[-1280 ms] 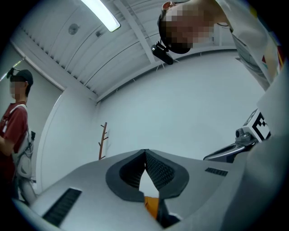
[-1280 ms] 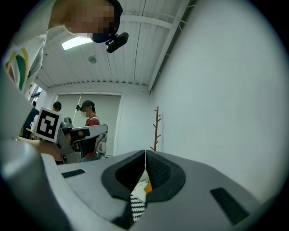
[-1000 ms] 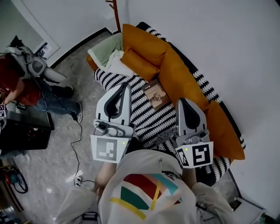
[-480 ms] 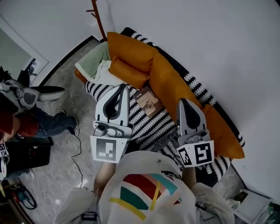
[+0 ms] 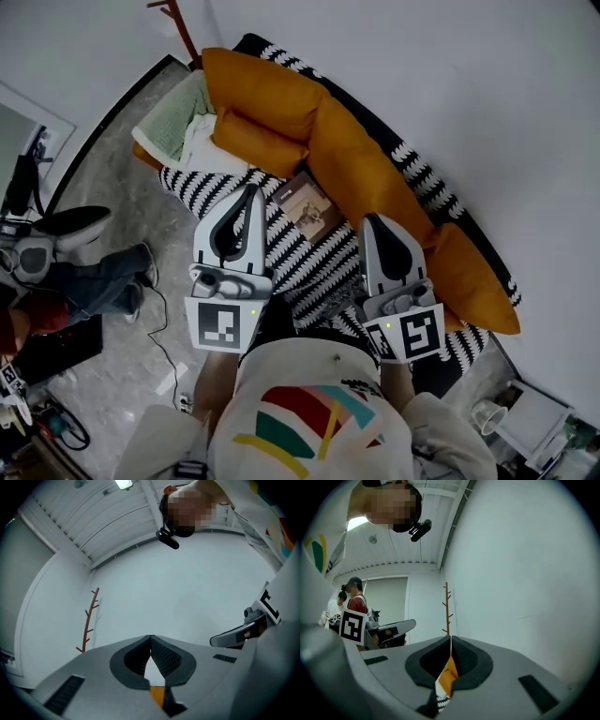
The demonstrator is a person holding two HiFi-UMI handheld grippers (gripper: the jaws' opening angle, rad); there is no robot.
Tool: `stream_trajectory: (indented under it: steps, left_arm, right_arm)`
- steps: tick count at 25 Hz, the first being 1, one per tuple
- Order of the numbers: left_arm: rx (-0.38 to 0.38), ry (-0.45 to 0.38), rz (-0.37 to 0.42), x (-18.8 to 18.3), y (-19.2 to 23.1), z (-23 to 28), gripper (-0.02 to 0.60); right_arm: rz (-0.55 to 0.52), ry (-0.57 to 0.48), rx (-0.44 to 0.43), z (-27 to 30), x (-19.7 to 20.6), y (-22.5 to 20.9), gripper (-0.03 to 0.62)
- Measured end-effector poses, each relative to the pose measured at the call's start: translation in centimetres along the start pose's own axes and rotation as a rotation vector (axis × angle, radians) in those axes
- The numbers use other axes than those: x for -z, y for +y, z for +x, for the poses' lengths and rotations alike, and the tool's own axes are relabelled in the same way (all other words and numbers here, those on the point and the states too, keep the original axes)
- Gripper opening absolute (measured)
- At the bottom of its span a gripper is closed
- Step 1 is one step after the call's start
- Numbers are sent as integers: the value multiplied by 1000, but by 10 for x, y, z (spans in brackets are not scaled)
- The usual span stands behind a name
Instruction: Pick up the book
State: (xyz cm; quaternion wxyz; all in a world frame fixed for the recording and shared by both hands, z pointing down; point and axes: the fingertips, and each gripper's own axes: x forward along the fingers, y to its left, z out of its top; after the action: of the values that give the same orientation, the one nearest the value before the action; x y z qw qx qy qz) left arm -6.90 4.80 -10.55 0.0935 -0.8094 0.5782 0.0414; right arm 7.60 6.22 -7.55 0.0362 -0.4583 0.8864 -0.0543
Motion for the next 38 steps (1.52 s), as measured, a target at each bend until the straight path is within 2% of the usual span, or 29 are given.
stream_trajectory:
  steps: [5,9,13,15,17,19,21,23,24,25,27,28,33,38]
  left_arm:
    - [14,19,15,53,11,26,8]
    - [30,44,23,107,8,53,8]
    - [71,104,34,183,-10,63,8]
    - [81,127,-13,229,-14,63,8]
    - [89,135,-81,275,-16,62,8]
    - [101,146,-95,320,-21,56,8]
    - [123,168,-83,358,-27,46,8]
    - [146,199,-85,387,-32,34,8]
    - [157,215,-88,400,-35,28,8]
    - [167,227,-91,412,-40,23,8]
    - [188,234,-92,436,-50,14,8]
    - [197,234,-89,446,-55,10,8]
    - [212,257,-75,487,-66,-1,8]
    - [215,281,-80,504,-73,-10,8]
  right_arm:
    - [77,12,-27,35,44,-11,14]
    - [27,79,43,64,98,-33,15]
    - [72,198,129,74,182,-54,14]
    - [84,261,135,74,232,-61,14]
    - [37,310,130,74,281,-65,14]
    - [36,320,110,75,324,-66,15]
    - [139,308,101,74,360,-67,15]
    - [290,306,131,70,393,-71,25]
    - [361,312,158,66,410,-74,56]
    - [420,320,190,63,429,-78,109]
    - [506,336,254,54,469,-88,293]
    - [545,345,278,48,489,-91,322]
    - [752,433,370,18,578,-103,331]
    - [867,532,361,-2,623,-97,331]
